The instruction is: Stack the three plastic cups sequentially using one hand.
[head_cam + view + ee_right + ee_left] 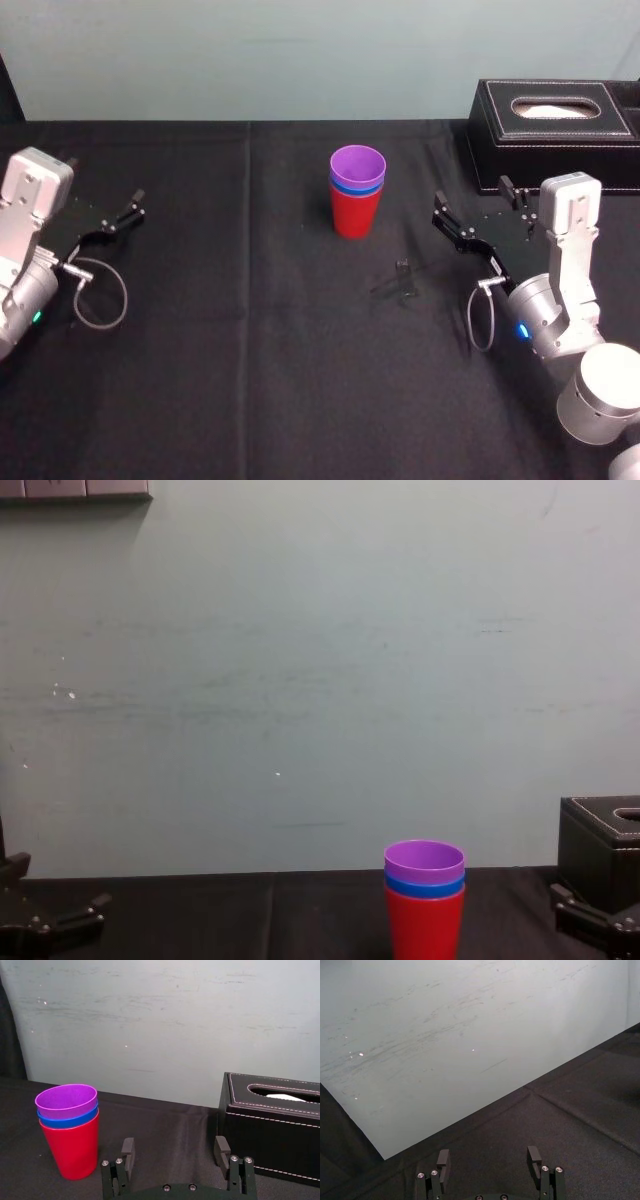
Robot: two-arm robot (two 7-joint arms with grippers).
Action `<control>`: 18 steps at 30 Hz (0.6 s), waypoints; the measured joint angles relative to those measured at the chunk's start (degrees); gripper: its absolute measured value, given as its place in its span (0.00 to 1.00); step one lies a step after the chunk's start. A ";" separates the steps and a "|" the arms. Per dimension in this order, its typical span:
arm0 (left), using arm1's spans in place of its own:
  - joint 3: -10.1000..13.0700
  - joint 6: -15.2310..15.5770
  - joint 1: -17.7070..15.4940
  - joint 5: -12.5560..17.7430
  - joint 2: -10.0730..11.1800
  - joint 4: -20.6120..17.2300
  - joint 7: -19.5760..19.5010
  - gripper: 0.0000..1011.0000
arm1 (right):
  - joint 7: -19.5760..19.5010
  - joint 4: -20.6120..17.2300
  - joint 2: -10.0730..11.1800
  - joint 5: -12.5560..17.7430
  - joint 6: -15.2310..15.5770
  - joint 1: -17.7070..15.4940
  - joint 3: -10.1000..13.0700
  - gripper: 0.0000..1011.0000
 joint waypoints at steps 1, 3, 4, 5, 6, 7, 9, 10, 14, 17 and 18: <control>0.00 0.00 0.00 0.00 0.00 0.00 0.00 0.99 | 0.00 -0.07 0.02 0.00 0.12 -0.01 -0.02 0.99; 0.00 0.00 0.00 0.00 0.00 0.00 0.00 0.99 | 0.00 -0.13 0.04 -0.01 0.24 -0.01 -0.04 0.99; 0.00 0.00 0.00 0.00 0.00 0.00 0.00 0.99 | 0.00 -0.18 0.06 -0.02 0.32 -0.02 -0.06 0.99; 0.00 0.00 0.00 0.00 0.00 0.00 0.00 0.99 | 0.00 -0.19 0.06 -0.02 0.35 -0.02 -0.07 0.99; 0.00 0.00 0.00 0.00 0.00 0.00 0.00 0.99 | -0.01 -0.21 0.07 -0.03 0.39 -0.02 -0.08 0.99; 0.00 0.00 0.00 0.00 0.00 0.00 0.00 0.99 | -0.01 -0.27 0.08 -0.03 0.49 -0.02 -0.09 0.99; 0.00 0.00 0.00 0.00 0.00 0.00 0.00 0.99 | -0.02 -0.32 0.08 -0.04 0.54 -0.03 -0.09 0.99; 0.00 0.00 0.00 0.00 0.00 0.00 0.00 0.99 | -0.02 -0.34 0.09 -0.04 0.56 -0.02 -0.10 0.99; 0.00 0.00 0.00 0.00 0.00 0.00 0.00 0.99 | -0.04 -0.39 0.11 -0.06 0.71 -0.03 -0.12 0.99; 0.00 0.00 0.00 0.00 0.00 0.00 0.00 0.99 | -0.06 -0.43 0.12 -0.08 0.76 -0.02 -0.14 0.99; 0.00 0.00 0.00 0.00 0.00 0.00 0.00 0.99 | -0.07 -0.45 0.13 -0.08 0.78 -0.03 -0.15 0.99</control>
